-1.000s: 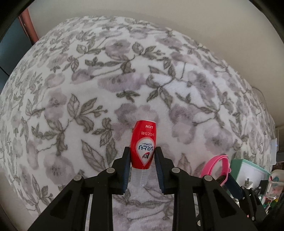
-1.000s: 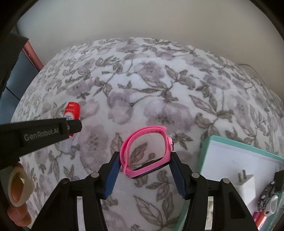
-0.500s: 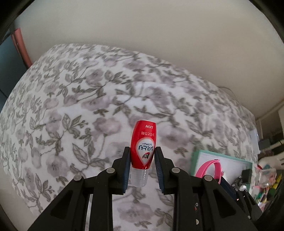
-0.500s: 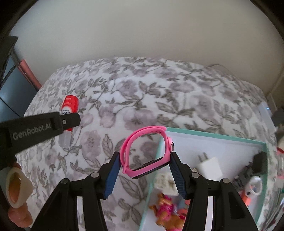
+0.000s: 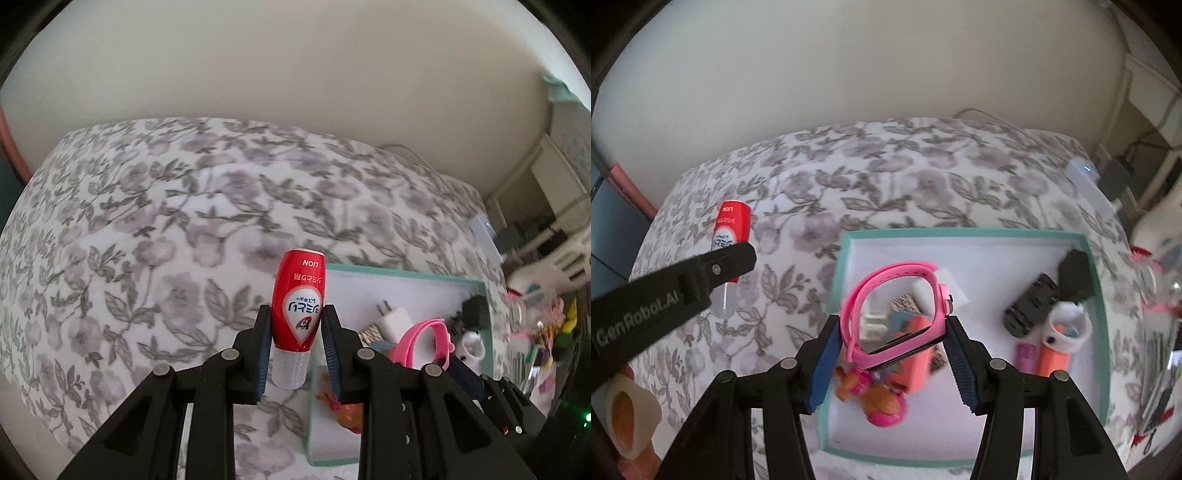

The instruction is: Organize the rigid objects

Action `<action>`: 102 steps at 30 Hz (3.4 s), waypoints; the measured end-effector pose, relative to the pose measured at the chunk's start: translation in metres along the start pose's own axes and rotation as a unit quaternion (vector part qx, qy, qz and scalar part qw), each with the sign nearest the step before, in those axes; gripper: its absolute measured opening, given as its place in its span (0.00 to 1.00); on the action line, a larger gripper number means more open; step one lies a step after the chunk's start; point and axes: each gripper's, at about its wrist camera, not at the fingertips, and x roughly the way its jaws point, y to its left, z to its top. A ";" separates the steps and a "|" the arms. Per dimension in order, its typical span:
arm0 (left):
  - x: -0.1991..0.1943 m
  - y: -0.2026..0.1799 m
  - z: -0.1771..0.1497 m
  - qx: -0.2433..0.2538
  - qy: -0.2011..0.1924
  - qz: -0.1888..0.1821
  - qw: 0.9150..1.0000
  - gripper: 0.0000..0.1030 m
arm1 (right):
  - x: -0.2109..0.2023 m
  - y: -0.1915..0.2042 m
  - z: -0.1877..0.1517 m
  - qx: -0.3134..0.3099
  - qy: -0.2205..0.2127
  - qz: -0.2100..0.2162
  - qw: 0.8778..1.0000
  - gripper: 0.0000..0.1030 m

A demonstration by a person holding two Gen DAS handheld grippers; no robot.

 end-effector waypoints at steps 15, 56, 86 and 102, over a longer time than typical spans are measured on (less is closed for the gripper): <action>0.007 -0.070 -0.035 0.072 0.022 -0.017 0.997 0.27 | -0.003 -0.061 -0.033 0.031 0.035 -0.057 0.997 0.57; 0.070 -0.113 -0.077 0.108 0.128 0.025 0.986 0.27 | 0.038 -0.105 -0.061 0.053 0.126 -0.057 0.989 0.57; 0.067 -0.107 -0.072 0.087 0.128 0.021 0.988 0.43 | 0.040 -0.105 -0.061 0.052 0.132 -0.060 0.988 0.63; 0.043 -0.062 -0.056 0.035 0.078 0.090 0.992 0.70 | 0.024 -0.106 -0.058 0.062 0.103 -0.056 0.991 0.70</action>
